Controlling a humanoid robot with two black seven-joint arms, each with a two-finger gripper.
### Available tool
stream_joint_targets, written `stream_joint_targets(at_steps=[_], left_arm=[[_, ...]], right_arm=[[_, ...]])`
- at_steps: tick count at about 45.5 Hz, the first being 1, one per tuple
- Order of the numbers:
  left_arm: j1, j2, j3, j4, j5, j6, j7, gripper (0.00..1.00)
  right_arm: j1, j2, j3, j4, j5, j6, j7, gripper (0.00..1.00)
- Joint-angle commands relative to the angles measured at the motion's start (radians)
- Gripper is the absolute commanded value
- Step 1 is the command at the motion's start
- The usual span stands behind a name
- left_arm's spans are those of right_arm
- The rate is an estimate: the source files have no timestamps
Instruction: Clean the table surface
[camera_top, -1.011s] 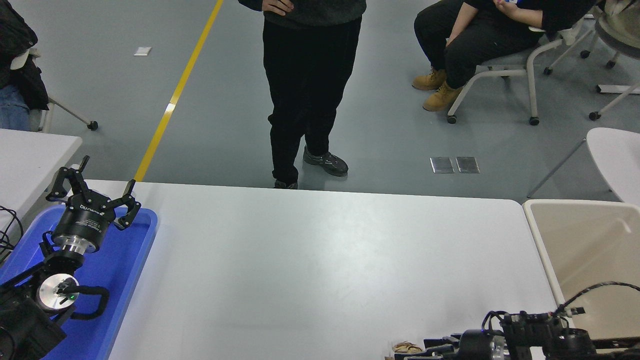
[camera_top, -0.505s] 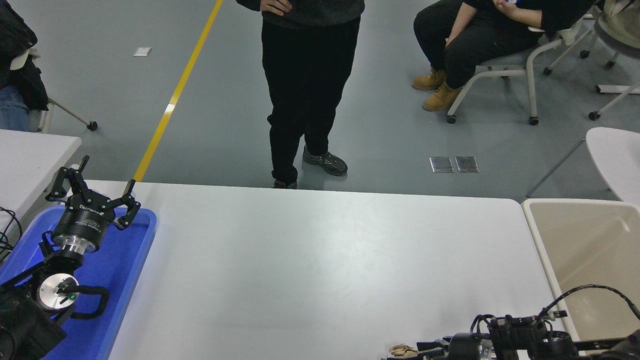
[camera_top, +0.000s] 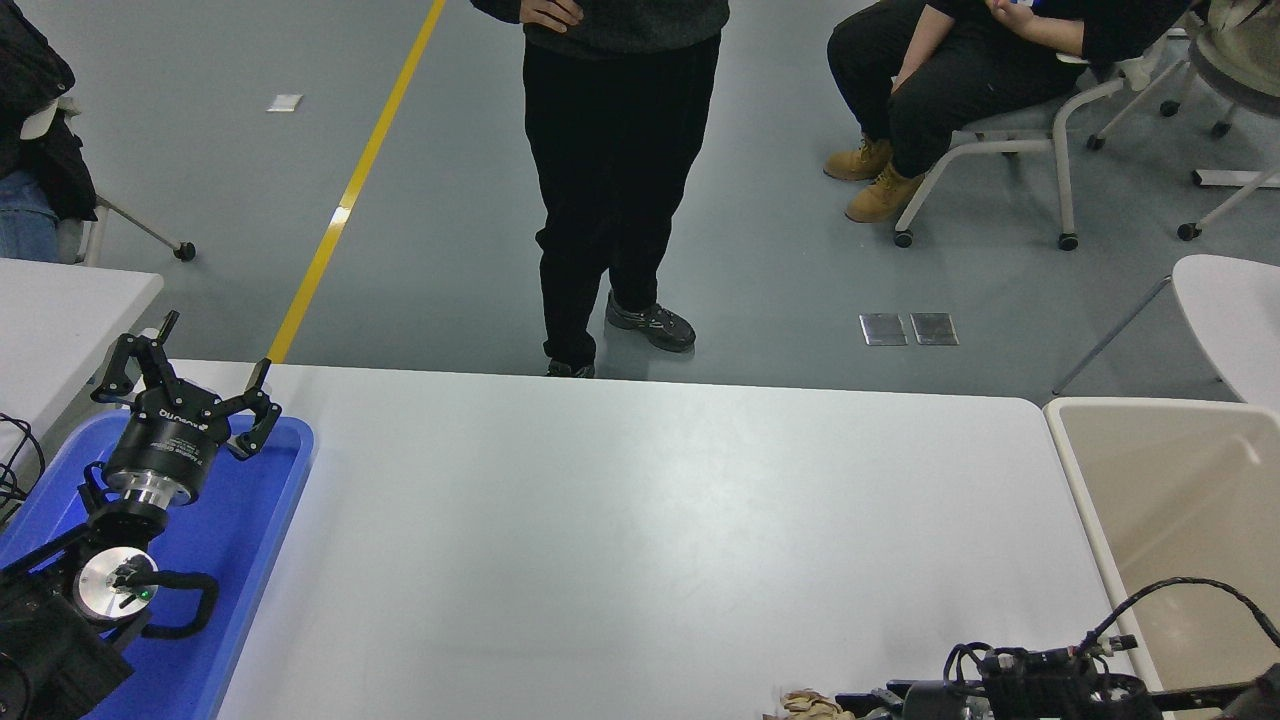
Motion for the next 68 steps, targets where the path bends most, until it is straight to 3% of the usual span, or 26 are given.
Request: stream_joint_targets(at_steps=[1,4,9,11,12,23,43,56,68], left_arm=[[0.000,0.000,0.000,0.000,0.000,0.000,0.000,1.00],[0.000,0.000,0.000,0.000,0.000,0.000,0.000,1.00],[0.000,0.000,0.000,0.000,0.000,0.000,0.000,1.00],[0.000,0.001,0.000,0.000,0.000,0.000,0.000,1.00],[0.000,0.000,0.000,0.000,0.000,0.000,0.000,1.00],[0.000,0.000,0.000,0.000,0.000,0.000,0.000,1.00],[0.000,0.000,0.000,0.000,0.000,0.000,0.000,1.00],[0.000,0.000,0.000,0.000,0.000,0.000,0.000,1.00],[0.000,0.000,0.000,0.000,0.000,0.000,0.000,1.00]], right_arm=[[-0.006,0.003,-0.014,-0.015,-0.034,-0.024,0.002,0.91],[-0.006,0.004,-0.014,-0.015,-0.034,-0.024,0.002,0.85],[-0.005,0.007,-0.015,-0.016,-0.035,-0.024,0.002,0.67],[-0.005,0.007,-0.015,-0.019,-0.034,-0.024,0.002,0.58],[-0.003,0.007,-0.017,-0.021,-0.035,-0.022,0.002,0.49],[0.007,-0.006,-0.015,-0.015,-0.035,-0.013,0.002,0.00],[0.037,-0.167,-0.009,0.120,-0.017,0.022,0.046,0.00],[0.121,-0.428,0.001,0.313,0.011,0.093,0.118,0.00],[0.228,-0.647,0.021,0.379,0.073,0.175,0.221,0.00]])
